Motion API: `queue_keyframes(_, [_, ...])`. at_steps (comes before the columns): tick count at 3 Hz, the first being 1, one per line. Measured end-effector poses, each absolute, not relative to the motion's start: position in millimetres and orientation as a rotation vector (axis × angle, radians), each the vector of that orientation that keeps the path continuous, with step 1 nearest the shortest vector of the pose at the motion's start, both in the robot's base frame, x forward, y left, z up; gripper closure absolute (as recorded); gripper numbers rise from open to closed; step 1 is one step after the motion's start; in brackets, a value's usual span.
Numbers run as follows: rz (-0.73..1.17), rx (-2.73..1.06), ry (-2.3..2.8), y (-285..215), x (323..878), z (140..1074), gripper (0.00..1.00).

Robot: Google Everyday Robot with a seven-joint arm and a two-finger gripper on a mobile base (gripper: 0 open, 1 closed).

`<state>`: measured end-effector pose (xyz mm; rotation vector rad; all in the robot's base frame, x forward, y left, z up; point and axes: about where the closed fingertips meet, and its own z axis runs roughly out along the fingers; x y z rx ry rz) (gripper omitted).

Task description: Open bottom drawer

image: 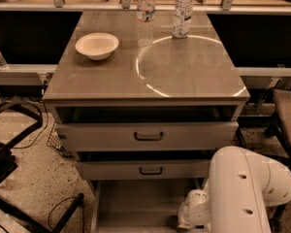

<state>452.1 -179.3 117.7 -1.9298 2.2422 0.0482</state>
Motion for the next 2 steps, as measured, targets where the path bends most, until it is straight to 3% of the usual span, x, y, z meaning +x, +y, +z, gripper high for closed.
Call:
queue_keyframes(1, [0.051, -1.931, 2.243, -178.8, 450.7, 116.6, 0.0])
queue_keyframes(2, [0.051, -1.931, 2.243, -178.8, 450.7, 116.6, 0.0])
